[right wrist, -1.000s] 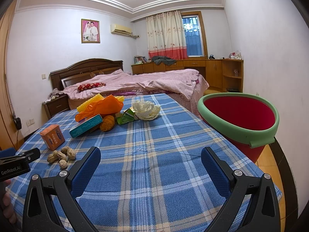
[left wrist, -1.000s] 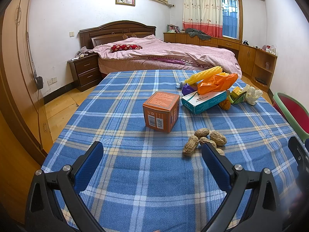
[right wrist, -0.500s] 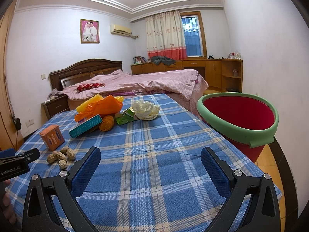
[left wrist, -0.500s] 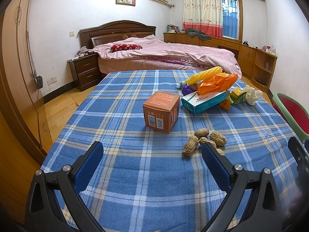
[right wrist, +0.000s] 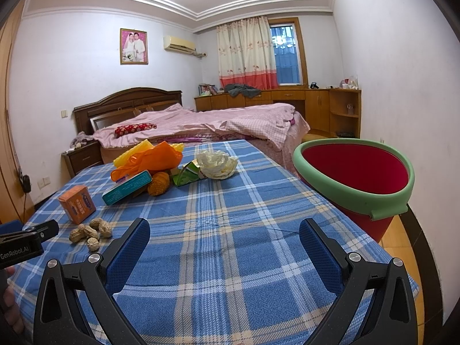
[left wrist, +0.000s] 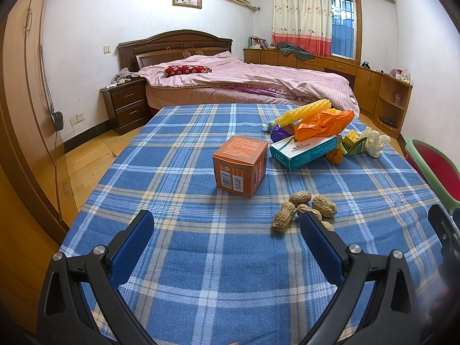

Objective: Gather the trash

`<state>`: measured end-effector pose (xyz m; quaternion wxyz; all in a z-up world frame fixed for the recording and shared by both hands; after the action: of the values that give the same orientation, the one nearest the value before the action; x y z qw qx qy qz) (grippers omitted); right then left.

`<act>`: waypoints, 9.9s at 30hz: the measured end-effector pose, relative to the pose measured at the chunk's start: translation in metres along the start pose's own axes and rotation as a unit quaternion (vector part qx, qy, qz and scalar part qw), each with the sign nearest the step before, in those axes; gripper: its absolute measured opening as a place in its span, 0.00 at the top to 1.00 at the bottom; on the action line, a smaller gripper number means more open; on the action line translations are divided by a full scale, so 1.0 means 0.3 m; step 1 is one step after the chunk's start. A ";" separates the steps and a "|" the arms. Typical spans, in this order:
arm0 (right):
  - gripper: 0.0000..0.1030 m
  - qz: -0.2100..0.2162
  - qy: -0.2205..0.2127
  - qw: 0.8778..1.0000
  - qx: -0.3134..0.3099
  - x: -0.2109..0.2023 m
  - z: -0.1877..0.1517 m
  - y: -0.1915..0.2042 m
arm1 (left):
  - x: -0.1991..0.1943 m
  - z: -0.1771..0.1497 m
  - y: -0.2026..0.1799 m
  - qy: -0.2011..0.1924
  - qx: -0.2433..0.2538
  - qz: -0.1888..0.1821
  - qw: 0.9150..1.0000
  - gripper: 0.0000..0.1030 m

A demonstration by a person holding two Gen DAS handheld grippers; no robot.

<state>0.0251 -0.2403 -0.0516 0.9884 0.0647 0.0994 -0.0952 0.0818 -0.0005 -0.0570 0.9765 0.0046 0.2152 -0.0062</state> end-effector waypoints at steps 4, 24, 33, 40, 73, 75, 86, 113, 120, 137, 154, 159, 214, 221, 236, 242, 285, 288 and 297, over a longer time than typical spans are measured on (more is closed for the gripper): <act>0.00 0.000 0.000 1.000 0.000 0.000 0.000 0.000 | 0.000 0.000 0.000 0.000 0.000 0.000 1.000 0.02; 0.00 0.000 0.000 1.000 -0.001 0.001 -0.001 0.000 | -0.009 -0.002 -0.011 0.000 -0.001 -0.001 1.000 0.02; 0.00 0.008 0.016 1.000 0.010 0.005 -0.005 -0.009 | 0.012 -0.018 -0.016 0.017 -0.007 -0.013 1.000 0.02; 0.00 0.018 0.050 0.998 0.029 0.017 -0.013 -0.018 | 0.036 -0.025 -0.042 0.075 -0.014 -0.055 0.996 0.06; 0.00 0.008 0.155 0.987 0.040 0.397 0.120 -0.032 | 0.328 0.093 -0.024 0.123 -0.026 -0.095 0.988 0.28; 0.00 0.004 0.161 0.986 0.040 0.436 0.111 -0.025 | 0.332 0.103 -0.039 0.118 -0.020 -0.106 0.987 0.29; 0.33 0.007 0.223 0.971 0.085 0.608 0.053 0.014 | 0.361 0.080 -0.100 0.146 -0.049 -0.188 0.970 0.50; 0.77 0.013 0.147 0.977 0.156 0.148 0.212 -0.217 | 0.136 0.239 -0.300 0.120 -0.020 -0.224 0.967 0.52; 0.77 -0.026 0.135 0.974 0.179 0.089 0.216 -0.407 | 0.116 0.267 -0.558 0.132 0.017 -0.282 0.950 0.52; 0.76 -0.084 0.127 0.968 0.199 0.139 0.187 -0.755 | 0.176 0.237 -1.194 0.149 0.101 -0.359 0.916 0.52; 0.47 -0.079 0.126 0.960 0.239 0.189 0.111 -0.863 | 0.212 0.153 -1.420 0.153 0.144 -0.374 0.903 0.35; 0.47 -0.082 0.115 0.959 0.247 0.171 0.119 -0.871 | 0.204 0.177 -1.424 0.143 0.141 -0.380 0.903 0.35; 0.44 -0.020 0.204 0.961 0.186 0.145 0.078 -0.361 | 0.602 0.328 -0.403 0.171 0.068 -0.164 0.969 0.35; 0.44 -0.015 0.218 0.960 0.175 0.162 0.053 -0.333 | 0.658 0.286 -0.412 0.178 0.052 -0.171 0.968 0.48; 0.44 0.003 0.232 0.957 0.177 0.172 0.014 -0.278 | 0.537 0.270 -0.245 0.161 0.005 -0.159 0.974 0.43; 0.44 0.008 0.224 0.957 0.182 0.152 0.022 -0.271 | 0.585 0.183 -0.151 0.189 -0.012 -0.103 0.977 0.43; 0.44 0.012 0.216 0.956 0.198 0.090 -0.013 -0.296 | 0.380 0.013 -0.502 0.233 0.012 -0.186 0.954 0.27; 0.44 0.013 0.214 0.955 0.203 0.087 -0.014 -0.305 | 0.390 0.020 -0.497 0.222 0.009 -0.181 0.958 0.27; 0.44 0.016 0.211 0.955 0.208 0.078 -0.019 -0.315 | 0.390 0.005 -0.511 0.204 0.054 -0.168 0.963 0.23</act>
<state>0.0275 -0.3355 -0.0724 0.9108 0.2895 0.2829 -0.0816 0.1864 -0.1550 -0.1057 0.8951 0.0225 0.4070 -0.1808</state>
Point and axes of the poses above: each gripper's, at about its wrist camera, not at the fingertips, and x roughly the way its jaws point, y to its left, z to its top, the point moved 10 cm from there along x, roughly the way its jaws point, and after that the axes turned 10 degrees about -y, right-handed, at the moved point
